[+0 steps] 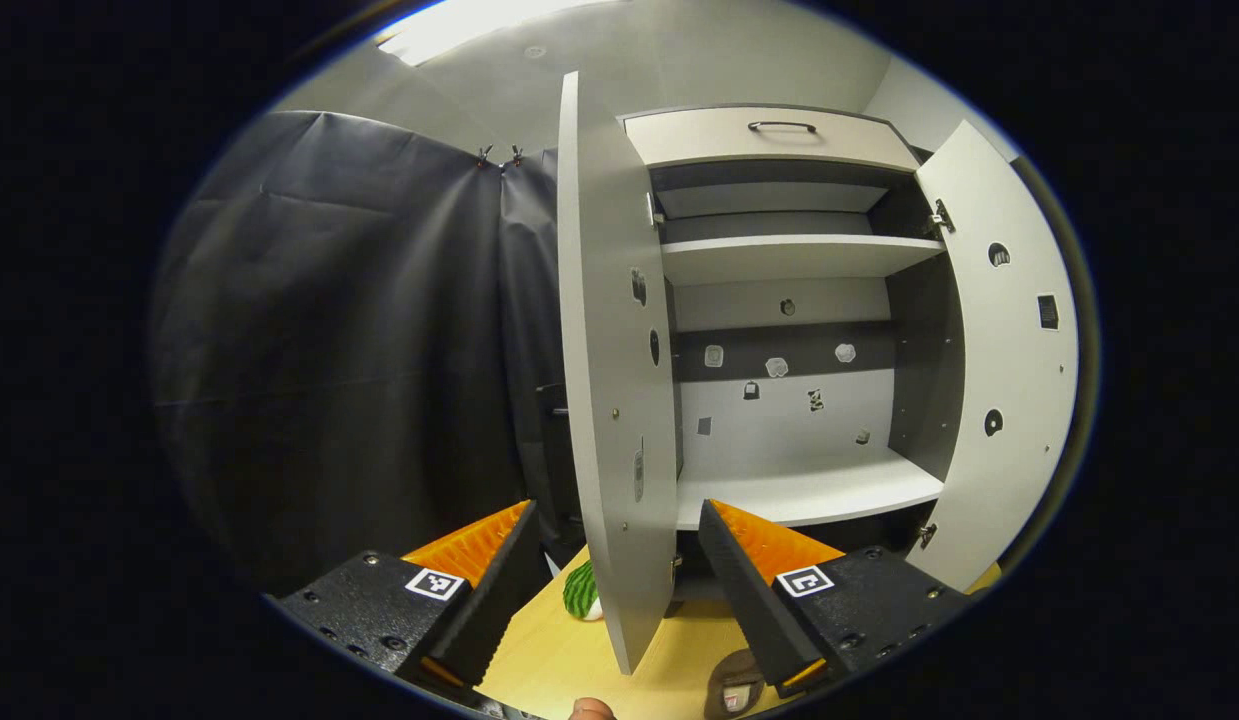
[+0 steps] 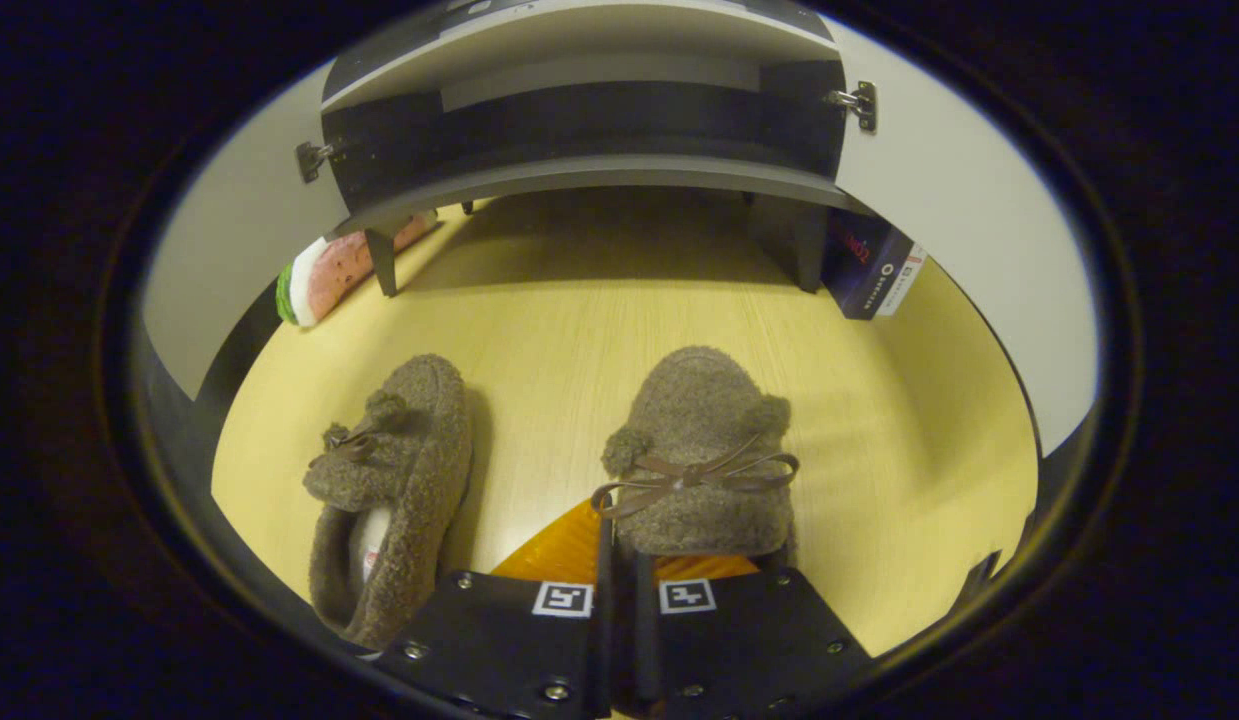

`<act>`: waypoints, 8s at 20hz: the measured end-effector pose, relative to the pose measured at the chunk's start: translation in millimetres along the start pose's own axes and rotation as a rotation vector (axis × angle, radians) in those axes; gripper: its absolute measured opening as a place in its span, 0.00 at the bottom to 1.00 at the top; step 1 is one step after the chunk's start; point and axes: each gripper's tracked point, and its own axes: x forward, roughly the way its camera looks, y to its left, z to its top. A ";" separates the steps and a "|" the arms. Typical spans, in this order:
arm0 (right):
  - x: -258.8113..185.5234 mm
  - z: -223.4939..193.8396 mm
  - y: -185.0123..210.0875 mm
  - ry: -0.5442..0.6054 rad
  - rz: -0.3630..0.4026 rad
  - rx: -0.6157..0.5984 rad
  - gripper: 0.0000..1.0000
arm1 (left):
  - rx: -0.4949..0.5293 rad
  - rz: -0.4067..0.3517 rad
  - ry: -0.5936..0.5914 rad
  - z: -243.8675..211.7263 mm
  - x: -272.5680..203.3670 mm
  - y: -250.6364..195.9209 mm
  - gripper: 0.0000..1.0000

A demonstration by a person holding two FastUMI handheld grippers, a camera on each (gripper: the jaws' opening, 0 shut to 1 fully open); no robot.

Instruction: Grab one shoe with the right hand and put it into the shoe cabinet, grab the other shoe with the left hand and put it into the shoe cabinet; then close the right door with the right hand and the left door with the left hand.

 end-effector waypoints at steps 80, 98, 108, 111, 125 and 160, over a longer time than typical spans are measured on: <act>-272.4 466.1 15.1 -0.801 -0.017 -0.029 0.23 | -0.045 0.040 0.113 -64.3 -32.1 41.6 0.99; -479.5 367.5 -45.0 -1.013 -0.093 0.032 0.23 | 0.001 -0.402 0.580 -268.4 -37.2 -106.2 0.99; -517.5 335.9 -122.6 -1.034 -0.306 0.092 0.23 | 0.060 -0.438 0.922 -426.0 -39.2 -118.4 1.00; -525.6 327.1 -140.7 -1.035 -0.370 0.097 0.23 | 0.048 -0.438 0.976 -456.6 -31.0 -123.0 0.98; -533.0 307.6 -180.2 -0.999 -0.522 0.106 0.23 | 0.040 -0.437 1.019 -491.3 9.0 -144.5 0.35; -567.4 260.0 -263.2 -1.048 -0.645 0.233 0.26 | -0.077 -0.386 0.462 -85.8 317.5 -223.9 0.01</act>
